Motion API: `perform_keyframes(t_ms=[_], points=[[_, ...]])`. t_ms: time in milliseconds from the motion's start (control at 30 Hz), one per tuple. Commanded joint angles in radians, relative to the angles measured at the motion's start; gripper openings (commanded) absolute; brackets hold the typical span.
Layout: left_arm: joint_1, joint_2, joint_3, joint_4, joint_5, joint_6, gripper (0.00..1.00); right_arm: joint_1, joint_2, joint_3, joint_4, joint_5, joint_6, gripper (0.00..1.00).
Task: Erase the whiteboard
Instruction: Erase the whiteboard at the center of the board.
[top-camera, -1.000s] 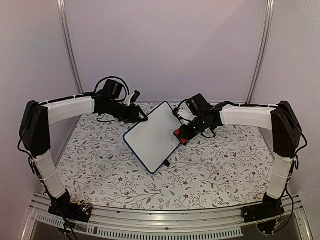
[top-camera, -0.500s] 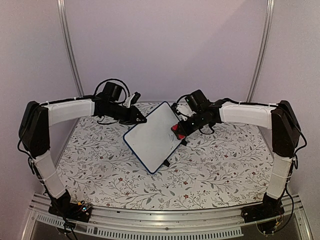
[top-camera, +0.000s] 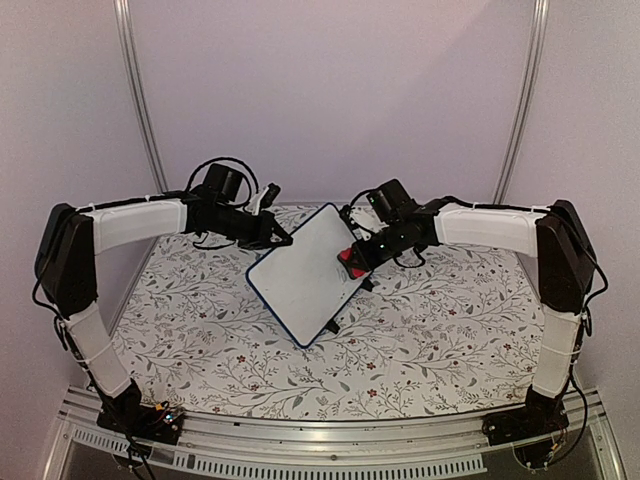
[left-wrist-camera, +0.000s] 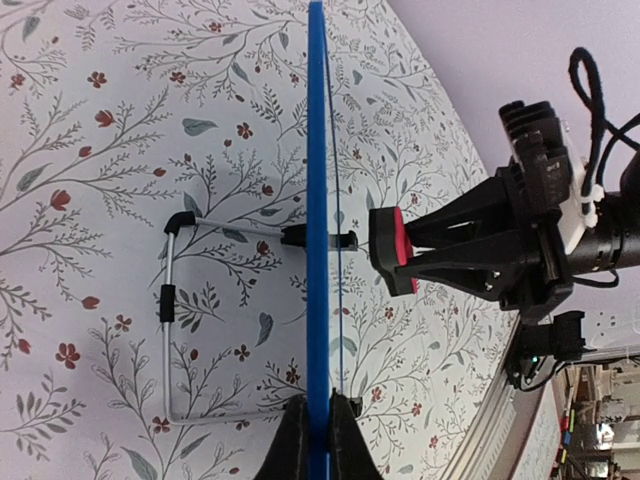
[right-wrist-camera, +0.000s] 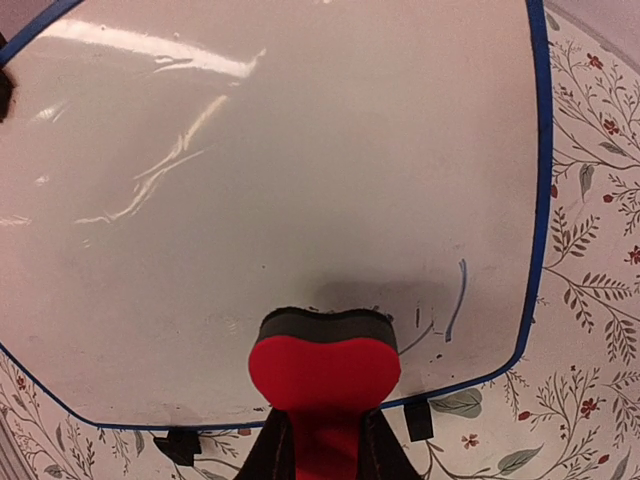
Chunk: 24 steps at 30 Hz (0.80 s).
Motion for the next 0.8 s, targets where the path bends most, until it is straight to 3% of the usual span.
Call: perform_keyframes(t_ms=[0,767], points=[[0.001,-0.044,-0.008,0.019,0.012,0.014,0.0,0.001,-0.003,0.014,0.023,-0.019,0.002,0.03],[0.015,-0.044,-0.002,-0.006,0.062,0.025,0.0,0.024,0.033,0.034,0.02,-0.024,-0.006,0.04]])
